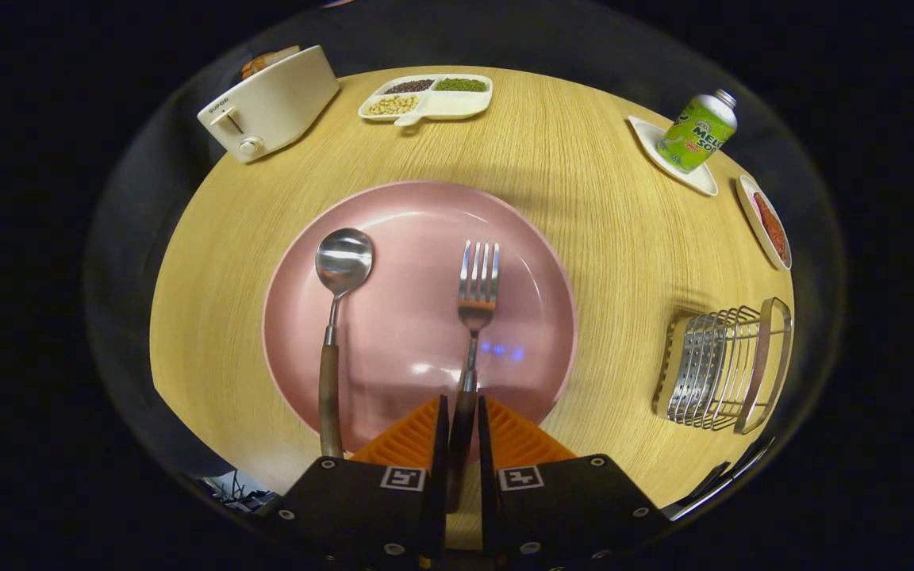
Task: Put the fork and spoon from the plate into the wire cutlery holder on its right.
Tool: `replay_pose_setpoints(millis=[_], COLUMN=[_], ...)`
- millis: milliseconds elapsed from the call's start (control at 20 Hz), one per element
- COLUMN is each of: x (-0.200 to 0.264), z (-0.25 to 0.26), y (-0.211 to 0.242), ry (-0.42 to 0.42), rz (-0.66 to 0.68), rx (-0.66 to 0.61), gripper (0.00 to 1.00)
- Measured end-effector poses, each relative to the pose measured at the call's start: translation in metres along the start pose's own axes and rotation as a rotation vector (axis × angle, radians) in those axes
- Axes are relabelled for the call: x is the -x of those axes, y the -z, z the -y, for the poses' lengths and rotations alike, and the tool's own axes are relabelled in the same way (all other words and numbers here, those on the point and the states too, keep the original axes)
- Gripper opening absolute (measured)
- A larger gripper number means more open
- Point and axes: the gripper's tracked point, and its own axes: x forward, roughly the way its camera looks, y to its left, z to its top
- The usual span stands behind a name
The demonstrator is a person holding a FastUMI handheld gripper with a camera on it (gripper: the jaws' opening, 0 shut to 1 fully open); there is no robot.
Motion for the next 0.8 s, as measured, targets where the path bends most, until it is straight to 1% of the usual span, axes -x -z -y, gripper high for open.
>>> replay_pose_setpoints(millis=[150,300,400,550,800], x=[0.000,0.000,0.003,0.018,0.057], z=[0.001,0.004,0.005,0.008,0.031], y=[0.000,-0.002,-0.004,-0.017,-0.019], ry=[-0.009,-0.008,-0.011,-0.028,-0.030], rz=[0.003,0.011,0.031,0.110,0.196], rx=[-0.005,-0.001,0.000,-0.009,-0.042], gripper=[0.15,0.08,0.06,0.05,0.05])
